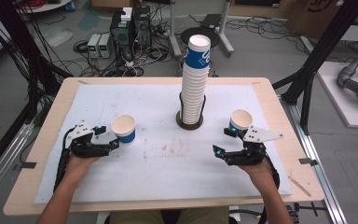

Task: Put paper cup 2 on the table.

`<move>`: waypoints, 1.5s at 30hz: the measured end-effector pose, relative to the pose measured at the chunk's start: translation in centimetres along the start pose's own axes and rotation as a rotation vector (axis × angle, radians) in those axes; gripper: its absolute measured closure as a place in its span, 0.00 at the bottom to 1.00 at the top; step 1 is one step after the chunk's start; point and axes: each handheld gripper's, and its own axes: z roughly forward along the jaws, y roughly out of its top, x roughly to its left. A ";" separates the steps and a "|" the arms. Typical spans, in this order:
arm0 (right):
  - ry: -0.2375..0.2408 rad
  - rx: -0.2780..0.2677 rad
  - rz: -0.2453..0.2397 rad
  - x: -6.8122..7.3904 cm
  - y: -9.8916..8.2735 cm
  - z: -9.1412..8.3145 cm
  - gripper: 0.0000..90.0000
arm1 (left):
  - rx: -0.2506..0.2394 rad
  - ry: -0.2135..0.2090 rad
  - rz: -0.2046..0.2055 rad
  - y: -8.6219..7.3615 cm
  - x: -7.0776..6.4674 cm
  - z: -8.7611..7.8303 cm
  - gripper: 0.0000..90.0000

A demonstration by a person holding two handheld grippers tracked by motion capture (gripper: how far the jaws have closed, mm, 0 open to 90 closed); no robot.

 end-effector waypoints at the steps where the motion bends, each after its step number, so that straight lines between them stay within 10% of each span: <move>1: -0.002 -0.001 -0.002 0.0 0.0 -0.1 0.23 | -0.020 0.000 -0.007 0.1 0.0 -0.2 0.19; 16: -0.106 -0.004 0.022 -1.1 -0.7 -1.9 0.23 | -0.311 -0.106 -0.002 2.3 -1.3 -2.5 0.19; 45: -0.206 -0.041 0.040 -1.7 -0.7 -3.7 0.23 | -0.328 -0.127 0.051 2.7 -2.6 -3.5 0.19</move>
